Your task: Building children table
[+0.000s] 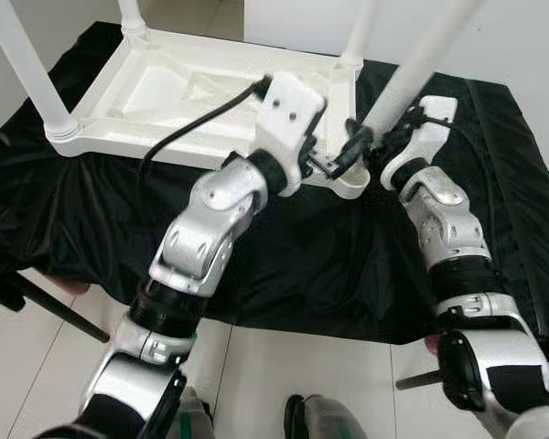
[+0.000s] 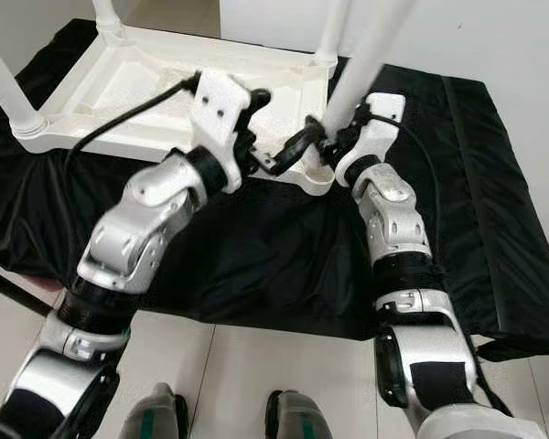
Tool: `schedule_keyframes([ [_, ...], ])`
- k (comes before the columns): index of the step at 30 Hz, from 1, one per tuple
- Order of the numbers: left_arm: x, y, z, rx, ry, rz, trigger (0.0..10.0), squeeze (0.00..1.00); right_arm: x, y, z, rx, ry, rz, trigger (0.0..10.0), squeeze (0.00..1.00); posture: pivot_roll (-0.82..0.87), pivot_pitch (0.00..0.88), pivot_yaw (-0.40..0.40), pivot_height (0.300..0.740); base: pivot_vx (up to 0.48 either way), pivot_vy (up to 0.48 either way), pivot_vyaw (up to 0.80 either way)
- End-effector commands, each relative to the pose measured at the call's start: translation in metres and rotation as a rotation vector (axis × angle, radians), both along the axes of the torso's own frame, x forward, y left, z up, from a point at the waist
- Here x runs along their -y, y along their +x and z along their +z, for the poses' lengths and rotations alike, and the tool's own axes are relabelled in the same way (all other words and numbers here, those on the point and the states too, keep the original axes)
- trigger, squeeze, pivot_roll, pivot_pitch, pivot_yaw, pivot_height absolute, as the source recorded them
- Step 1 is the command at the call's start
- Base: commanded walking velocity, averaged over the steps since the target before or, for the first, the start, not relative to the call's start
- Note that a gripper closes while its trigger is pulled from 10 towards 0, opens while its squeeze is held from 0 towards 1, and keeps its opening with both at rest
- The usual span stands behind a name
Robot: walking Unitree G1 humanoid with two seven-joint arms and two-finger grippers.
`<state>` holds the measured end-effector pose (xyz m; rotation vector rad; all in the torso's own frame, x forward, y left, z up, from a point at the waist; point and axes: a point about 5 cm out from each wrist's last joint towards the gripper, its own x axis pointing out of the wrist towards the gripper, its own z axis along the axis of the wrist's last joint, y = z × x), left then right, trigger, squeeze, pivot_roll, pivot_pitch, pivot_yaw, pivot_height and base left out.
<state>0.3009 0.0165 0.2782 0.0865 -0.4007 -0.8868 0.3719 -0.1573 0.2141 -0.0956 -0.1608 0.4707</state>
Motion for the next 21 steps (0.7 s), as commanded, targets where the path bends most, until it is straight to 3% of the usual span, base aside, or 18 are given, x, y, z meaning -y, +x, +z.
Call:
schedule_keyframes([
  [1,0.005,0.000,0.004,0.024,0.016,-0.028,10.0,0.00,0.000,-0.005,-0.002,-0.009,-0.073,0.060,10.0,0.00,-0.02,0.010,-0.036,0.740,0.000,0.000,0.00],
  [4,0.007,0.000,0.007,0.036,0.019,-0.036,10.0,0.00,-0.002,-0.008,-0.003,-0.012,-0.104,0.099,10.0,0.00,-0.02,0.010,-0.036,0.740,0.000,0.000,0.00],
  [7,0.016,-0.001,0.018,0.058,0.019,-0.088,10.0,0.00,-0.008,-0.018,-0.008,-0.032,-0.196,0.230,10.0,0.00,-0.02,0.008,-0.034,0.740,0.000,0.000,0.00],
  [10,0.018,0.000,0.019,0.048,0.018,-0.102,10.0,0.00,-0.009,-0.021,-0.009,-0.033,-0.216,0.258,10.0,0.00,-0.02,0.008,-0.034,0.740,0.000,0.000,0.00],
  [13,0.021,0.003,0.020,-0.008,0.016,-0.131,10.0,0.00,-0.012,-0.031,-0.013,-0.035,-0.269,0.332,10.0,0.00,-0.03,0.031,-0.018,0.740,0.000,0.000,0.00],
  [16,0.021,0.004,0.020,-0.014,0.016,-0.131,10.0,0.00,-0.012,-0.032,-0.013,-0.034,-0.277,0.340,10.0,0.00,-0.03,0.031,-0.018,0.740,0.000,0.000,0.00],
  [21,0.025,0.005,0.019,-0.109,-0.026,-0.175,10.0,0.00,-0.013,-0.036,-0.016,-0.045,-0.291,0.363,10.0,0.00,-0.03,0.045,-0.011,0.740,0.000,0.000,0.00],
])
